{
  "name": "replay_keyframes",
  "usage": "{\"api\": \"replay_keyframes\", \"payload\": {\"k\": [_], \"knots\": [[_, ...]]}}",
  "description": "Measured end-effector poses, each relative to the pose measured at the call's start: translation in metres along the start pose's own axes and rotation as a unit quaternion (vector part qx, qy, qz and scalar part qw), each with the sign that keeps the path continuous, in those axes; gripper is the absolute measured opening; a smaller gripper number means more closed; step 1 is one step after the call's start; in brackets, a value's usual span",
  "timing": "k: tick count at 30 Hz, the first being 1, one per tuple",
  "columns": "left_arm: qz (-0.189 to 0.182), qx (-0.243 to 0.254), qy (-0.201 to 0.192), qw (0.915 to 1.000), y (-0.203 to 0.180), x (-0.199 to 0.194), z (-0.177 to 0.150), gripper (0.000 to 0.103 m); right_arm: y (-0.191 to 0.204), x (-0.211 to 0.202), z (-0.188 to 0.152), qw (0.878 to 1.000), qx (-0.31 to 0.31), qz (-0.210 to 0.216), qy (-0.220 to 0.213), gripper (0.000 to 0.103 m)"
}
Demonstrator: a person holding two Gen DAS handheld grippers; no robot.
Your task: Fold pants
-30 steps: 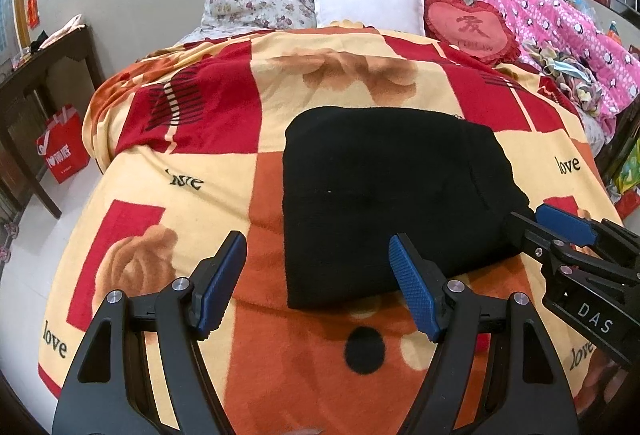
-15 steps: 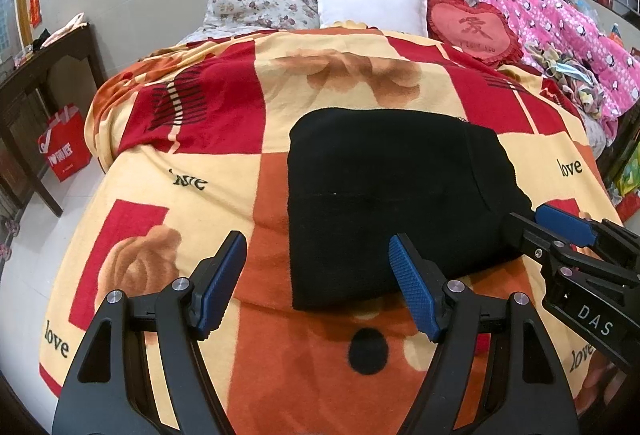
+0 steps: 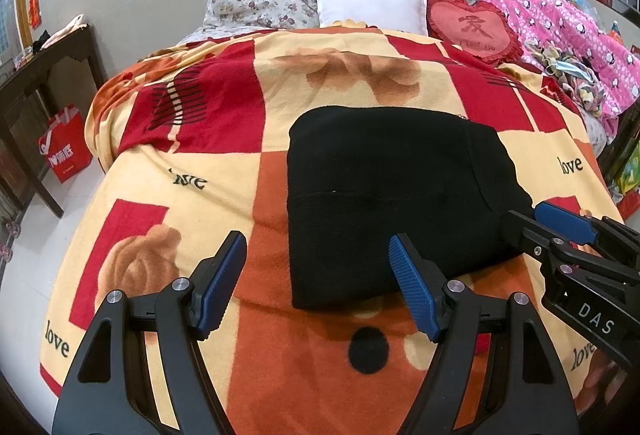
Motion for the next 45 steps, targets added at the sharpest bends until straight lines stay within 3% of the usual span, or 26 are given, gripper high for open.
{"api": "replay_keyframes", "payload": {"k": [45], "knots": [[0.007, -0.013, 0.010, 0.9998, 0.012, 0.005, -0.003, 0.074, 0.009, 0.005, -0.002, 1.000, -0.006, 0.006, 0.002, 0.047]]}}
Point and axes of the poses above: each gripper's, at about its wrist camera, not at the fingertips, and x roughly the way its jaws point, y to its left, z to its top, the point moved 8 cm from there along x, roughly the way its jaws point, and after that the axes turned 2 degrees about -x, right-handed, at the moved point
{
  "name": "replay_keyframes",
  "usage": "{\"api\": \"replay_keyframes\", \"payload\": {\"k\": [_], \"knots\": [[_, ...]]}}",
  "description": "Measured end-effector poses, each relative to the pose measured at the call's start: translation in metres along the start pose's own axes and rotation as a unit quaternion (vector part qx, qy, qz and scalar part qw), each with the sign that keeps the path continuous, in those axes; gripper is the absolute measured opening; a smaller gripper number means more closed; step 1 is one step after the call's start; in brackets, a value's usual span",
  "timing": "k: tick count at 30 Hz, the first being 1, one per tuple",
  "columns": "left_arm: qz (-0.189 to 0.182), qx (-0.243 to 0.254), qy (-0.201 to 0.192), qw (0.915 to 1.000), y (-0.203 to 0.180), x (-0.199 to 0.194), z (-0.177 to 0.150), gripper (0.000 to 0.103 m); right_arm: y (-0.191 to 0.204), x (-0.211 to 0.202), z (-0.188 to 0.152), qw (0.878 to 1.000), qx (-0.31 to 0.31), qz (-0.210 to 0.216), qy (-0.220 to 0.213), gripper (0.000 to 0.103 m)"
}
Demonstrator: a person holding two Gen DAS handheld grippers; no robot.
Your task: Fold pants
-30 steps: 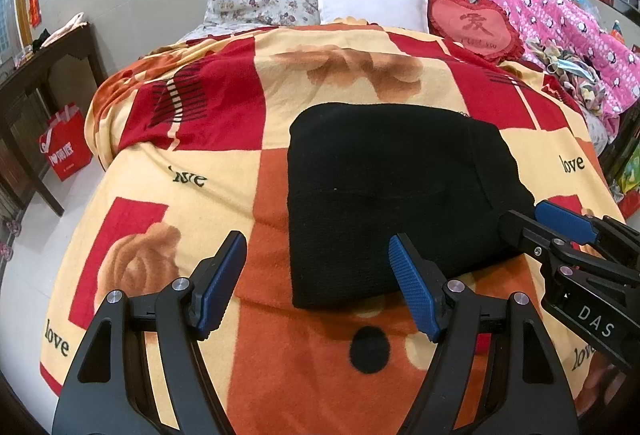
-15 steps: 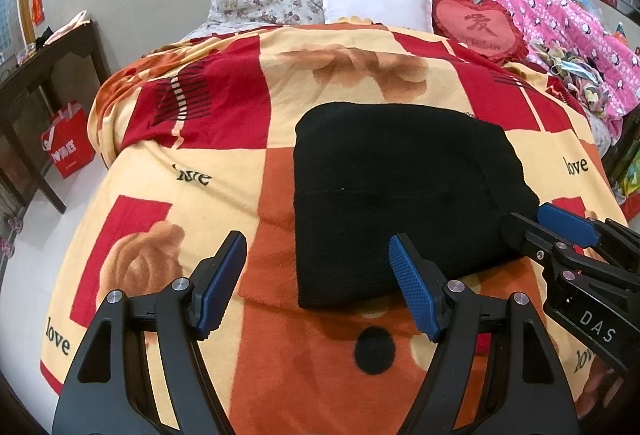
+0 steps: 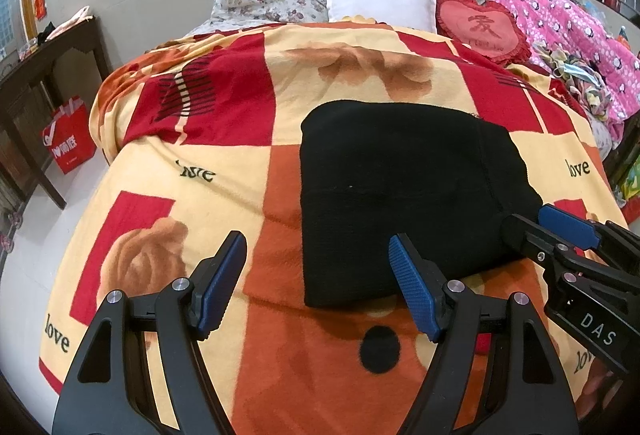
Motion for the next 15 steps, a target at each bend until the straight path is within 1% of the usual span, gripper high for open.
{"api": "replay_keyframes", "payload": {"k": [15], "knots": [[0.002, -0.001, 0.001, 1.0000, -0.0013, -0.0013, -0.0009, 0.074, 0.0030, 0.0004, 0.0007, 1.000, 0.001, 0.002, 0.003, 0.047]]}}
Point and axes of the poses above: each gripper's, at about its wrist camera, not at the fingertips, and x roughly the way its jaws point, y to its left, z to its top, the point moved 8 cm from there along x, roughly the way its jaws point, and after that the axes turned 2 degrees about -x, right-handed, at the moved point
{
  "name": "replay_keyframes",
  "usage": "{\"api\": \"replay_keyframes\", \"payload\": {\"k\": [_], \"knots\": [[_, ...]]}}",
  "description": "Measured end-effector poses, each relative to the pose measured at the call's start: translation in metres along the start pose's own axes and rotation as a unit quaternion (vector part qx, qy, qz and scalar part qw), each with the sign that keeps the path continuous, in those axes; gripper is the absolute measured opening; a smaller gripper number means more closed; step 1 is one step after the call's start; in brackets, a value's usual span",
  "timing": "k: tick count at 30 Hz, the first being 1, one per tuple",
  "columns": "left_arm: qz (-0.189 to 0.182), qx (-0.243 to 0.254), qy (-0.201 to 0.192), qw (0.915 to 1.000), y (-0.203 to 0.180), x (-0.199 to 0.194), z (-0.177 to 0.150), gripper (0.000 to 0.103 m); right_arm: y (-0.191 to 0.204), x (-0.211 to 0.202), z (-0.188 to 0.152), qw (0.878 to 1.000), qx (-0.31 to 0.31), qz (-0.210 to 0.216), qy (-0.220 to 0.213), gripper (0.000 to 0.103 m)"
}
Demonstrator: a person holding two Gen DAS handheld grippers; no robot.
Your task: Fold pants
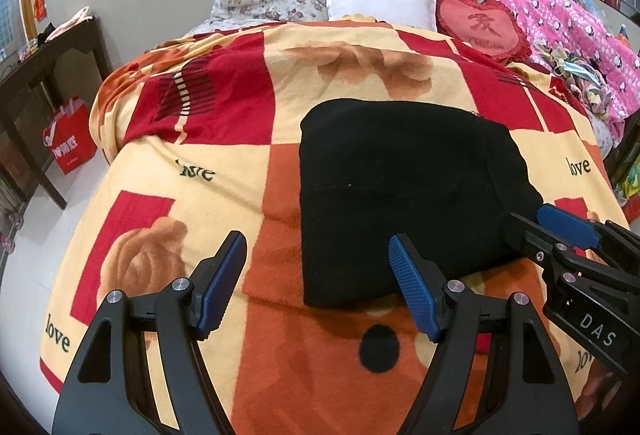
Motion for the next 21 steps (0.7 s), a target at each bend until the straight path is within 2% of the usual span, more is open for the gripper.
{"api": "replay_keyframes", "payload": {"k": [21], "knots": [[0.000, -0.004, 0.004, 1.0000, 0.0013, -0.0021, -0.0007, 0.074, 0.0000, -0.0001, -0.0008, 1.000, 0.001, 0.002, -0.001, 0.047]]}}
Point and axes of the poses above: each gripper's, at about its wrist camera, not at the fingertips, and x roughly the way its jaws point, y to its left, z to its top, the point moved 8 cm from there along x, roughly the way its jaws point, and after that the axes turned 2 degrees about -x, right-handed, at the moved point
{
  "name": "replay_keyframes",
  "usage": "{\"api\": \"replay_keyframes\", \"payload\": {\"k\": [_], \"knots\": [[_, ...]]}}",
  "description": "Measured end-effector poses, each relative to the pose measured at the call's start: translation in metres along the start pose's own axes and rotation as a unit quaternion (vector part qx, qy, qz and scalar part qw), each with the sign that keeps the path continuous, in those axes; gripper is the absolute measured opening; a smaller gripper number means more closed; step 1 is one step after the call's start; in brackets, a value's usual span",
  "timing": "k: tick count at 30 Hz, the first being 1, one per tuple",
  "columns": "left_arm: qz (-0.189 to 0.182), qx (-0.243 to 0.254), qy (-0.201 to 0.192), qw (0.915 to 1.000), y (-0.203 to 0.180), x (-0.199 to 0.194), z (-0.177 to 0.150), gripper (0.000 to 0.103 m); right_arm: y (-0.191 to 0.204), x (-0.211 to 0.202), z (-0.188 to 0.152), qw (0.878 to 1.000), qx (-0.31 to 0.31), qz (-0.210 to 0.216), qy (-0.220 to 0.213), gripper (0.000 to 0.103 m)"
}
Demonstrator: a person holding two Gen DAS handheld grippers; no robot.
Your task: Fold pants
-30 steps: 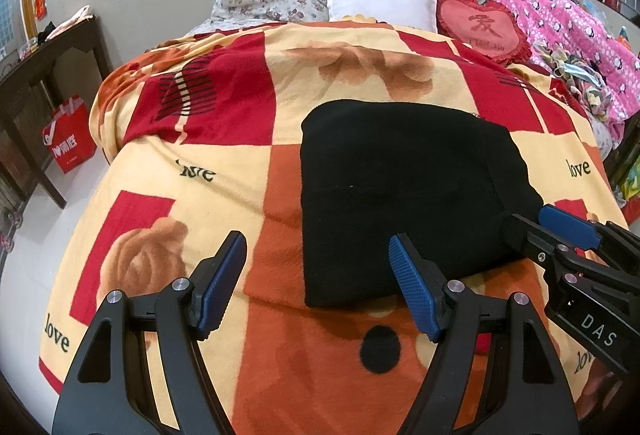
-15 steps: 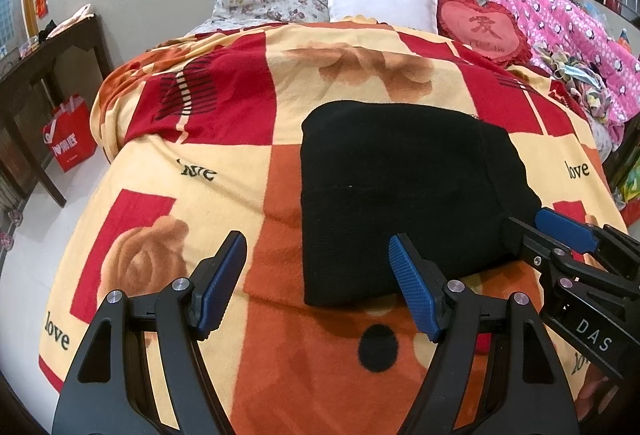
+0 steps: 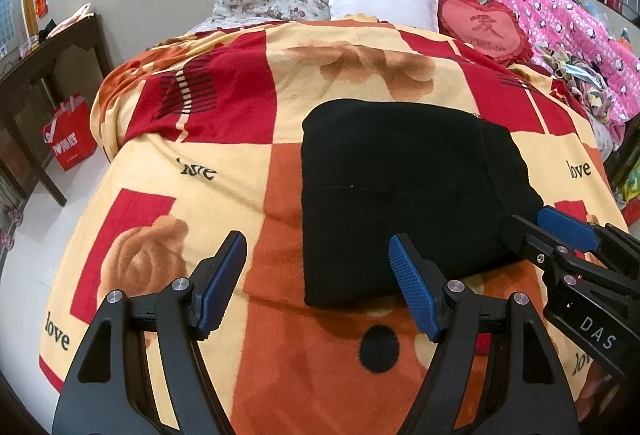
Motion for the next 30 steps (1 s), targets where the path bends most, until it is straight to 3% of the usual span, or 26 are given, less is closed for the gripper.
{"api": "replay_keyframes", "payload": {"k": [30], "knots": [[0.006, 0.004, -0.003, 1.0000, -0.0027, -0.0002, -0.0014, 0.074, -0.0021, -0.0022, 0.0014, 1.000, 0.003, 0.000, -0.002, 0.047]]}}
Point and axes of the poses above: each gripper's, at about its wrist camera, not at the fingertips, and x roughly the way its jaws point, y to its left, z to its top, the point moved 8 cm from there along x, roughly the way its jaws point, and after that the axes turned 2 degrees about -x, right-handed, at the moved point
